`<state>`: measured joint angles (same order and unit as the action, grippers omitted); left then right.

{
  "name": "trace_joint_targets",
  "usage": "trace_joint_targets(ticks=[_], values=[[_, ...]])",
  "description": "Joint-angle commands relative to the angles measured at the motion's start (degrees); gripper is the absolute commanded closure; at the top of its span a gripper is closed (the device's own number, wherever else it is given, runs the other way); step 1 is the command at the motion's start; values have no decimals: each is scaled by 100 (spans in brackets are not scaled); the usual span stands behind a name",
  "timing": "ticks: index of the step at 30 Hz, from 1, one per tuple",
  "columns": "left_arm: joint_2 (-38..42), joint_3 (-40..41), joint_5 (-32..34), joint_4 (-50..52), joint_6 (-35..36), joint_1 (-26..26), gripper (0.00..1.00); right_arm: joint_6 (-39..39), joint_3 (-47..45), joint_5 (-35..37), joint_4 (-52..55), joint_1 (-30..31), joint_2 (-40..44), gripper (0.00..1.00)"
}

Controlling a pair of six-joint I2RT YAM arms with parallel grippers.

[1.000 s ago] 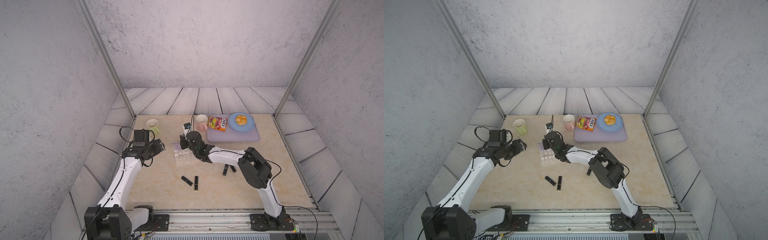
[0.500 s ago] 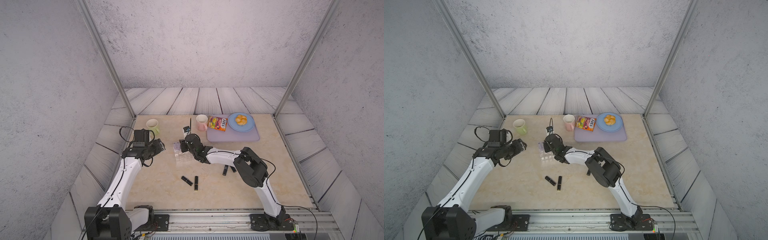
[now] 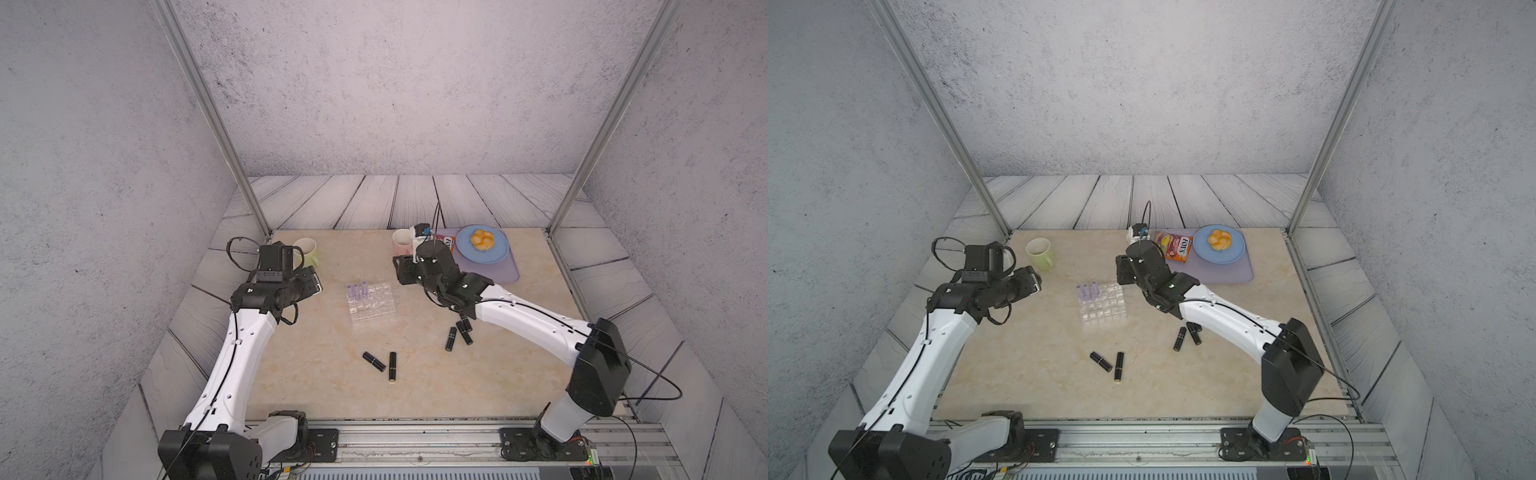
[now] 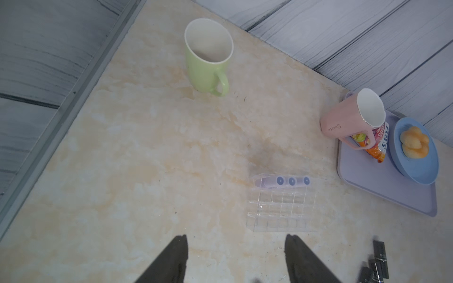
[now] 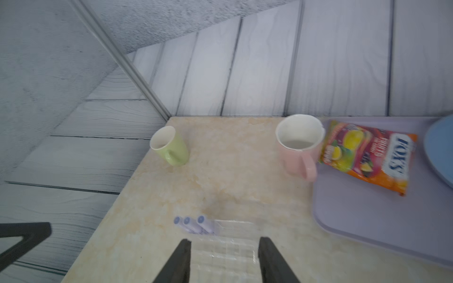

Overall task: Arrange the lipsticks in the organizer
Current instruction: Place the lipstick in the storage box, then pick up the lipstick at the center of the board.

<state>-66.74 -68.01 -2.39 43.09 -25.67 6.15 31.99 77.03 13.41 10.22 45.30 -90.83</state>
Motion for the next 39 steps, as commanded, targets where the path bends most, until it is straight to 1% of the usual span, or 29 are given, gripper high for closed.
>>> trace_joint_targets(ticks=[1,4,6,8,10,11,13,16,18,21,25,31,39], values=[[-32,9,49,295,475,441,32,295,-886,82,1928,-578,553,54],[-75,189,-467,63,449,952,31,62,-1262,-362,2552,-1140,1021,57],[-120,327,-642,-115,312,1312,31,-116,-1372,-615,2991,-1444,1137,57],[-181,471,-648,-310,164,1684,31,-240,-1379,-864,3385,-1663,1041,57],[-297,569,-649,-491,78,2053,30,-323,-1276,-1169,3699,-1705,808,58],[-379,578,-648,-536,53,2197,30,-274,-1181,-1363,3845,-1697,622,58],[-559,558,-623,-539,5,2395,30,-6,-1184,-1693,3807,-1633,303,58],[-655,568,-600,-564,-40,2469,30,342,-1198,-1867,3513,-1373,-33,55],[-623,578,-516,-555,-43,2472,30,490,-1096,-1823,3463,-1186,-237,54],[-550,581,-449,-550,-43,2470,30,671,-1027,-1775,3365,-1063,-540,54],[-550,583,-508,-599,-48,2470,30,860,-1088,-1681,3156,-1059,-785,56],[-455,600,-488,-604,-48,2470,30,964,-1054,-1441,3156,-1063,-1060,59],[-322,737,-464,-729,-61,2471,30,980,-810,-1607,3014,-1069,-1569,64]])
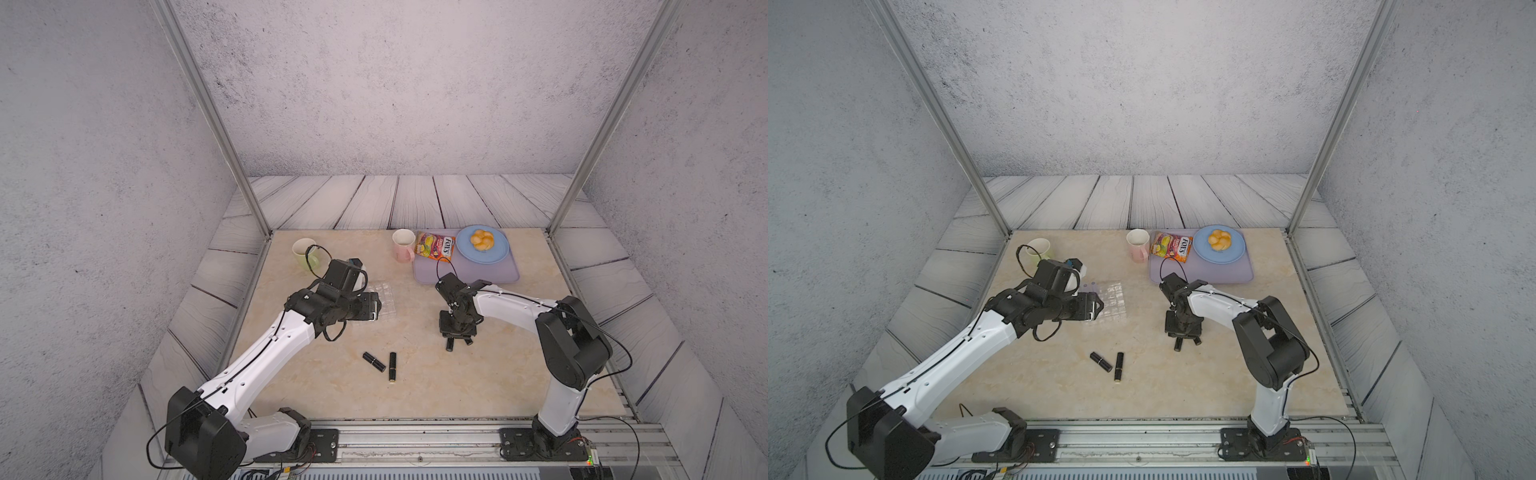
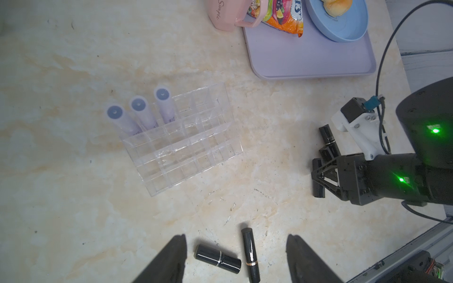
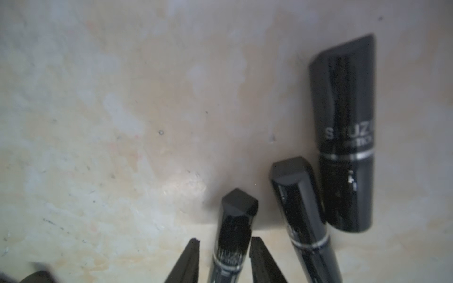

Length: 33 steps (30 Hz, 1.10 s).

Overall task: Arrange the lipsticks in the organizer
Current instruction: Pick up the lipstick at the center of the board.

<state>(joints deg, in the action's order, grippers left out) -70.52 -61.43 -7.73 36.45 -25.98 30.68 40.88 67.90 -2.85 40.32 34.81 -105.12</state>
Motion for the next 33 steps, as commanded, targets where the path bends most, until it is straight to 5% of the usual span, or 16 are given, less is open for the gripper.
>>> trace_joint_targets(ticks=[1,8,13,22,26,33], values=[[63,83,67,-59,-30,17,30,101,115,3,-4,-18,-187,65],[185,180,108,-181,-9,17,30,79,-48,-13,-207,0,105,81],[226,189,81,-232,53,-27,28,-475,-424,-872,-1504,191,1028,85],[771,1141,-3215,-1376,35,-546,35,-1208,-2510,-1944,-6693,929,2916,82],[1005,1831,-4061,-2850,-669,-494,44,-1723,-2592,-2098,-7046,1145,2976,83],[940,2178,-4264,-4138,-1010,-200,49,-2118,-2598,-1991,-7514,1388,3113,86]])
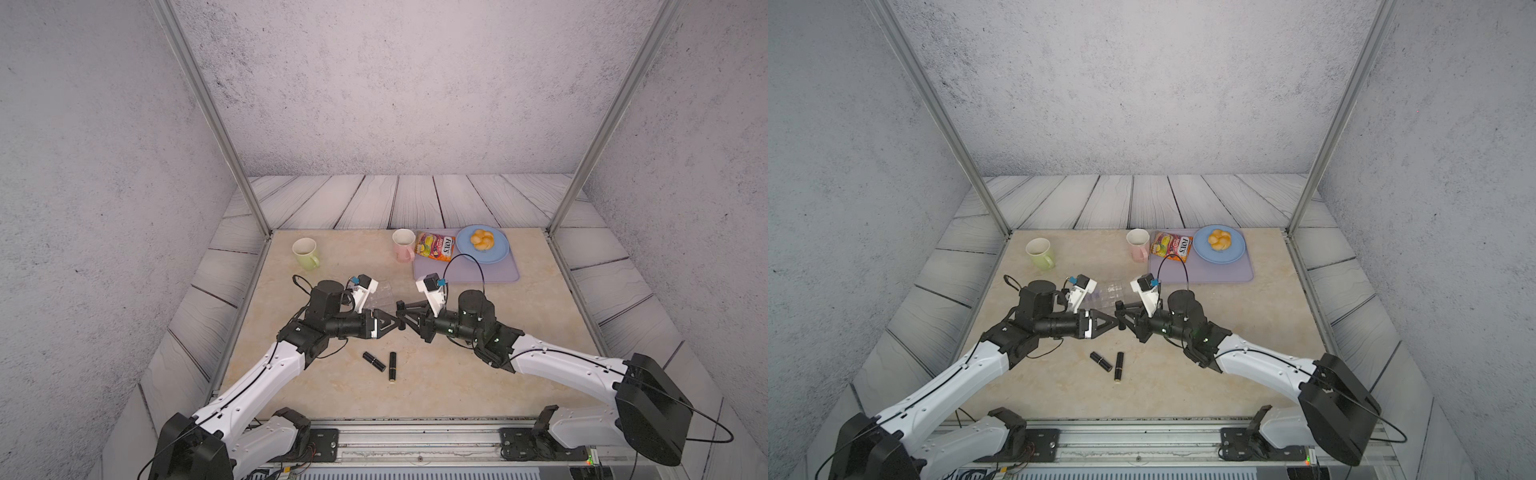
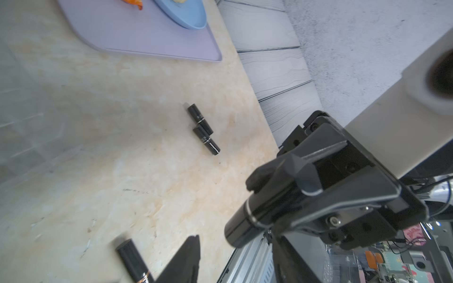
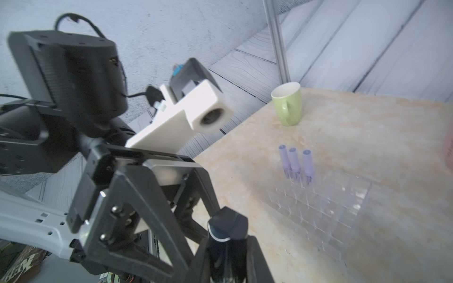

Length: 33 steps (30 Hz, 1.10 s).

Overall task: Arrange the lipsticks in the organizer
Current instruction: Pick up the lipstick at the center of the board.

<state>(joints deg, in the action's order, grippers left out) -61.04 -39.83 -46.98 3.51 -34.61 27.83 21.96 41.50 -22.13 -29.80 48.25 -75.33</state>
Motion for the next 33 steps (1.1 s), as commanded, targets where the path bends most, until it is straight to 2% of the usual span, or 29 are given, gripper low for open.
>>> trace_joint_targets(ticks=[1,6,14,18,21,24,27,30,33], values=[[-25,14,-338,-874,-112,90,49,-101,35,-74,-607,44,133,87],[-56,-121,-253,-931,52,91,57,483,17,-198,-1131,44,51,87],[-2,-292,43,-698,577,91,84,1075,-39,14,-1622,42,-27,88],[87,-430,400,-298,1069,106,99,1293,9,174,-1360,35,19,76],[162,-596,784,142,1577,131,100,1392,23,375,-1037,16,110,65],[213,-773,1238,643,2151,210,100,1531,150,471,-437,-67,238,54],[290,-889,1873,1076,2698,356,100,1519,566,559,823,-208,425,52],[349,-943,2534,1300,3103,542,100,1080,1255,529,2416,-228,516,52],[378,-965,3247,1397,3474,768,100,782,1784,372,3369,-221,458,50]])
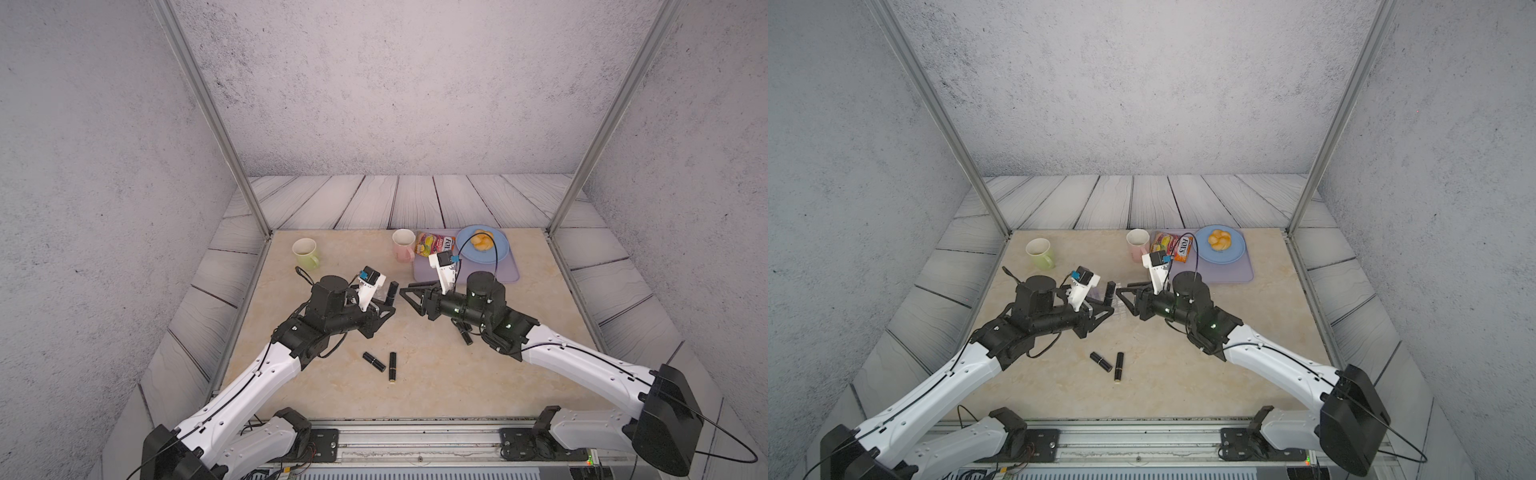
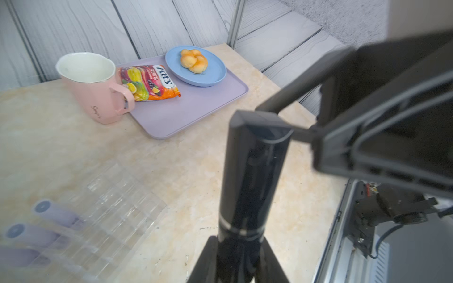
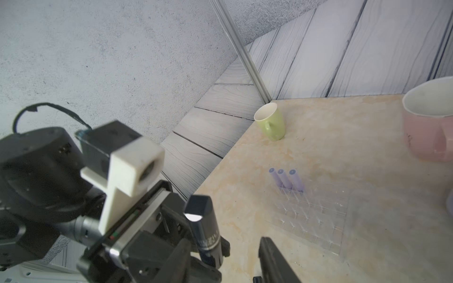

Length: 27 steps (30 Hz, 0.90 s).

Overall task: Arrange the lipsticks in the organizer
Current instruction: Pick up the lipstick at the center of the board.

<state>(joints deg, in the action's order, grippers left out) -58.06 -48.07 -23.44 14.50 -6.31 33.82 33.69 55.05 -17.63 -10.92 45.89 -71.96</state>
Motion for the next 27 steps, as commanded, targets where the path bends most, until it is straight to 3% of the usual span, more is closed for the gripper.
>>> trace_joint_targets(ticks=[1,21,27], values=[[104,-136,1057,288,742,241,100,-432,512,-112,1565,24,99,50],[161,-93,1538,83,1016,646,100,37,1018,-141,1128,226,-743,56],[170,-73,1629,44,1026,730,100,274,989,-90,830,228,-859,68]])
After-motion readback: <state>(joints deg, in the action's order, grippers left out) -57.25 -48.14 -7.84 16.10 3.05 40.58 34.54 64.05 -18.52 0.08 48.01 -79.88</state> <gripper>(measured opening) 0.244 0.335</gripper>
